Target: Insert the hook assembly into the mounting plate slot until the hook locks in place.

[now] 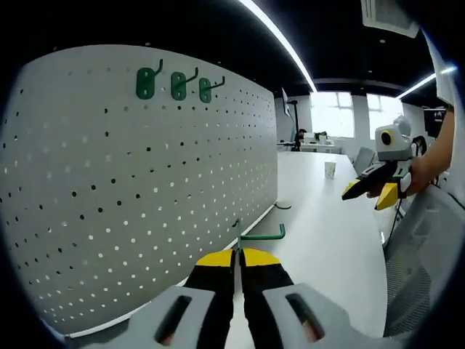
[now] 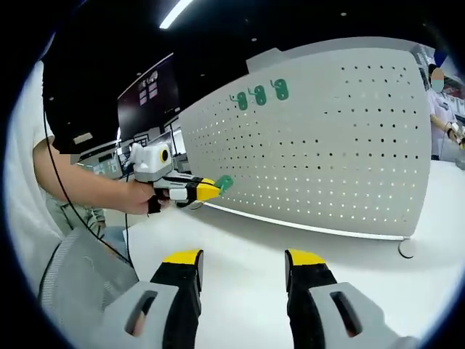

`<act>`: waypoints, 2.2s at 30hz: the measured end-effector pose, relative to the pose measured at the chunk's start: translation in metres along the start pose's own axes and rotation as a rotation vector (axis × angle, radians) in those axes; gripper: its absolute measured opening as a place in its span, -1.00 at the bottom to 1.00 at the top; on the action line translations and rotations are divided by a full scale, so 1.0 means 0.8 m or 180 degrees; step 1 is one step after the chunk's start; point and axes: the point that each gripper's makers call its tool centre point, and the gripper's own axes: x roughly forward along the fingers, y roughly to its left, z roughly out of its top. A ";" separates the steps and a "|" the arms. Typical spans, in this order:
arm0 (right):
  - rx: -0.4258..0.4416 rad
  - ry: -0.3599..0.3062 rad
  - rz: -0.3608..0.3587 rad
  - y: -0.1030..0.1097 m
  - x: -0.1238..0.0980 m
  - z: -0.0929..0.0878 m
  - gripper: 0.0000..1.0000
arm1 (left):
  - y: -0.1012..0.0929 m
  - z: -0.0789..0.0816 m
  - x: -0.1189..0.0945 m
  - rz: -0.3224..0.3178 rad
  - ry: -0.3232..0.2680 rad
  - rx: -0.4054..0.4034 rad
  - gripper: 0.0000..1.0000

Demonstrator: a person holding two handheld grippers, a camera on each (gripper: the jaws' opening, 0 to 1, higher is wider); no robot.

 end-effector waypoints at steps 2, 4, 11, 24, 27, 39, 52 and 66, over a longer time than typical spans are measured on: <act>-0.0004 -0.0005 -0.0005 -0.001 0.000 0.000 -0.13 | -0.001 -0.001 -0.003 0.0021 -0.0016 -0.0034 -0.97; -0.0001 -0.0012 0.0000 -0.001 0.000 0.000 -0.13 | -0.002 0.002 -0.007 0.0046 -0.0068 -0.0049 -0.97; 0.0007 -0.0012 0.0026 0.002 0.000 0.000 -0.13 | -0.005 0.012 -0.019 0.0084 -0.0273 -0.0147 -0.97; 0.0019 -0.0031 0.0040 0.003 0.000 0.002 -0.13 | -0.016 0.041 -0.040 0.0138 -0.0551 -0.0118 -0.96; 0.0023 -0.0035 0.0042 0.003 0.000 0.002 -0.13 | -0.020 0.049 -0.043 0.0140 -0.0604 -0.0073 -0.96; 0.0004 -0.0067 0.0038 0.005 -0.003 0.008 -0.13 | -0.024 0.085 -0.067 0.0275 -0.0910 -0.0107 -0.96; -0.0003 -0.0079 0.0064 0.007 -0.002 0.009 -0.13 | -0.030 0.105 -0.085 0.0382 -0.1105 -0.0173 -0.97; -0.0011 -0.0127 0.0066 0.006 -0.003 0.013 -0.14 | -0.031 0.109 -0.088 0.0412 -0.1186 -0.0254 -0.96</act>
